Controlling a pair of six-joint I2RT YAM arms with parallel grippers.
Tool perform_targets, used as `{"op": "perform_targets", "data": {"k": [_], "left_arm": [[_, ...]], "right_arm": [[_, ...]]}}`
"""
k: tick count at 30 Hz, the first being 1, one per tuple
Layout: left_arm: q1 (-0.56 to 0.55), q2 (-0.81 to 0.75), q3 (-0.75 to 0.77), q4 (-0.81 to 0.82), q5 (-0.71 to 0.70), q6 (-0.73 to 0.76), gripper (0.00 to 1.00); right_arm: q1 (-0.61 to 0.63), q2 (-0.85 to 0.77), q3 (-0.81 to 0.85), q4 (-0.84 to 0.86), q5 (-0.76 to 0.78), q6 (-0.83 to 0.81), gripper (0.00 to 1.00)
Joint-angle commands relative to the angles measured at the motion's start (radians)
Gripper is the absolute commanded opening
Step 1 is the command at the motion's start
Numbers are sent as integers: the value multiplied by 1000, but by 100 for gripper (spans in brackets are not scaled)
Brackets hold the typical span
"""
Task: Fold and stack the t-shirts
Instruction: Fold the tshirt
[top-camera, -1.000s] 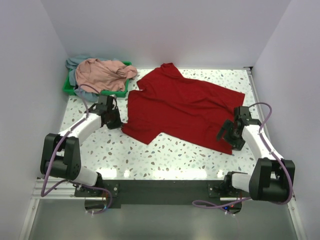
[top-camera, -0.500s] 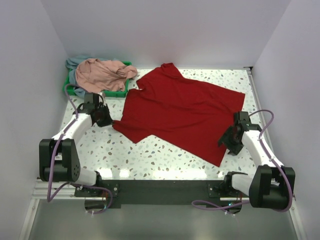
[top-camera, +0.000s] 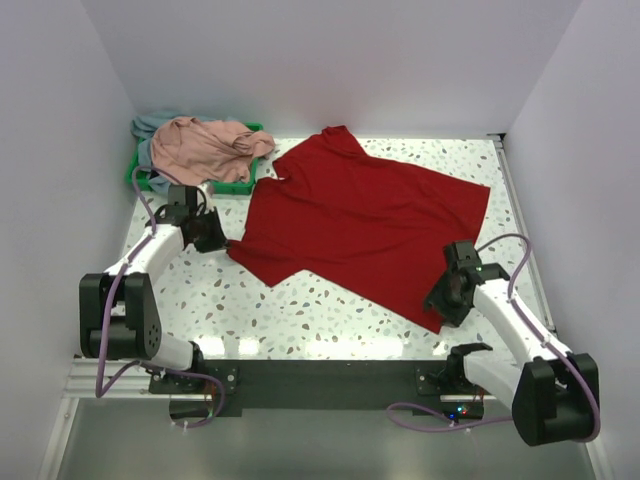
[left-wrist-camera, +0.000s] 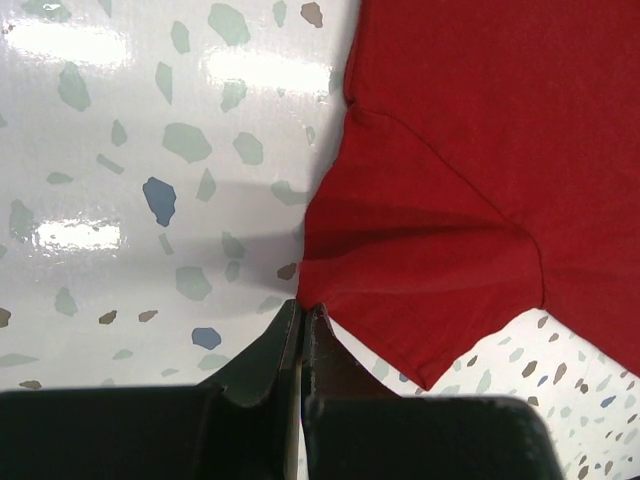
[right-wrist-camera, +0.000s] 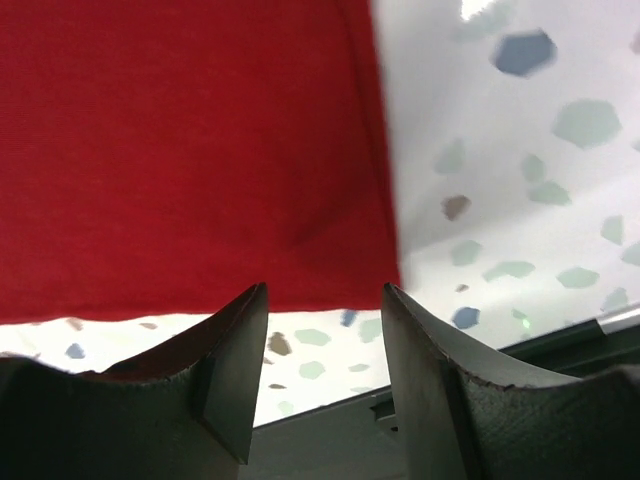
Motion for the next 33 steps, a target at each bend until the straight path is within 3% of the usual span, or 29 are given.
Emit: {"op": "perform_targets", "data": {"k": [1,7,16,33], "left_arm": [[8,-10,22,33,33,42,0],[8,-9,19,29,46,59,0],[9,4,39,24,67,64,0],[16,-5,31,24,61,53,0]], "right_arm": [[4,-76,-60,-70,65,110,52],[6,-188,-88,-139,93,147,45],[9,-133,-89,-119,108,159,38],[27,-102,-146,-46,100,216,35]]}}
